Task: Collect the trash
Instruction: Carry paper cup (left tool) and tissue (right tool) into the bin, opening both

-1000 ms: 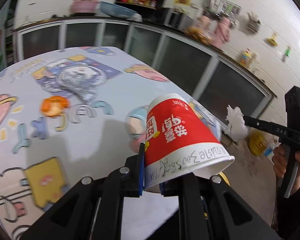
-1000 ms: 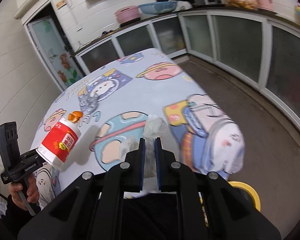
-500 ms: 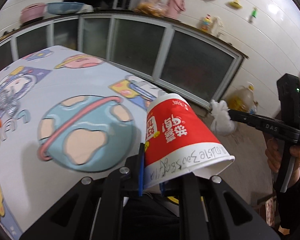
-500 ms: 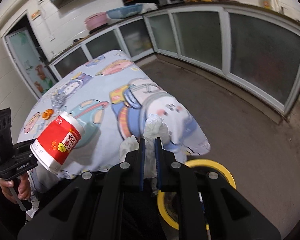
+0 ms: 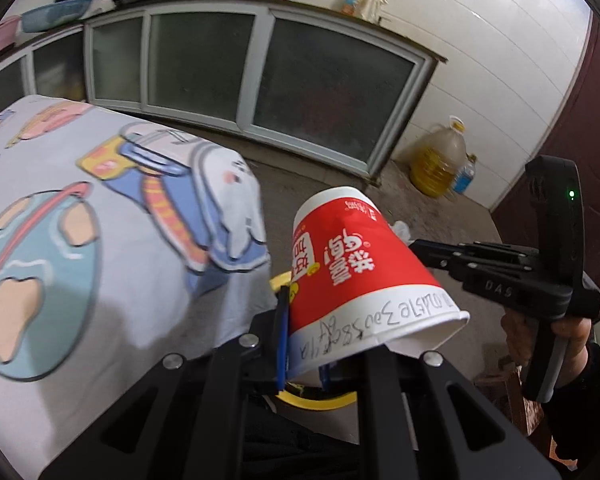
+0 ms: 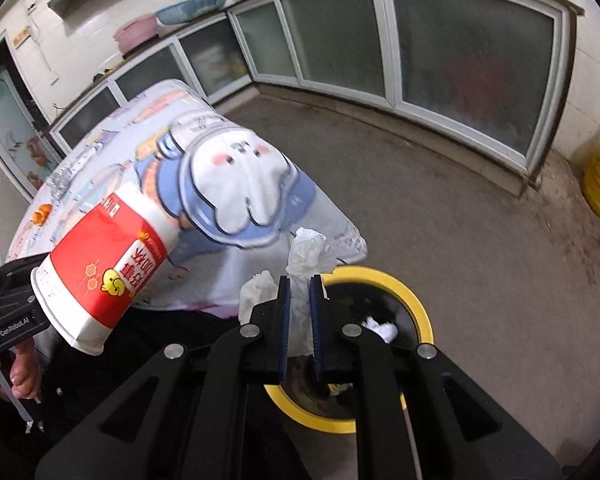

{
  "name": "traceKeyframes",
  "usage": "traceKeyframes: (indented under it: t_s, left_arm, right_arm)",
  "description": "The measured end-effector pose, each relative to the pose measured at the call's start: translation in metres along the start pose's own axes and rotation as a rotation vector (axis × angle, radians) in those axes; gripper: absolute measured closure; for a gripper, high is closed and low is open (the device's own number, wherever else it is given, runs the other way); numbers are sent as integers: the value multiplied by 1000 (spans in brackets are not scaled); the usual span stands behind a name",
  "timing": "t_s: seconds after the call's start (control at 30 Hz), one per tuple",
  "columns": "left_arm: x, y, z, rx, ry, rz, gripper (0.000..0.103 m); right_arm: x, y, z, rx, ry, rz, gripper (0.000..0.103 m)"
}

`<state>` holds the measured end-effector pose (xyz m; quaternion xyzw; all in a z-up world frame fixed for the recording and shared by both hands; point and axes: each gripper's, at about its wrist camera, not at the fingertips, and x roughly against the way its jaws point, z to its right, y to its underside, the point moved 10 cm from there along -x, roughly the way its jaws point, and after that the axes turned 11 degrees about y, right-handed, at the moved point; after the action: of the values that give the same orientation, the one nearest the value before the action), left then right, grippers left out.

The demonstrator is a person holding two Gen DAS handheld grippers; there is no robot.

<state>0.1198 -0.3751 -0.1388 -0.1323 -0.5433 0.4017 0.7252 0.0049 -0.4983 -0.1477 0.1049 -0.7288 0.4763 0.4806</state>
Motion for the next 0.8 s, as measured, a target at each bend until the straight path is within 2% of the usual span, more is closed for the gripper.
traceKeyframes:
  t_s: [0.13,0.3,0.8]
  left_arm:
    - [-23,5,3,-3,-30,-44,93]
    - [-46,11,1,17,-33,-100,93]
    - [-86,16,2,11,-28,-164,92]
  right_arm:
    - [-11,9,9,-9,20,-25,94]
    - [-27,20,19,-12,39,-62,94]
    - [-62,30,43,-32,98,-123,94]
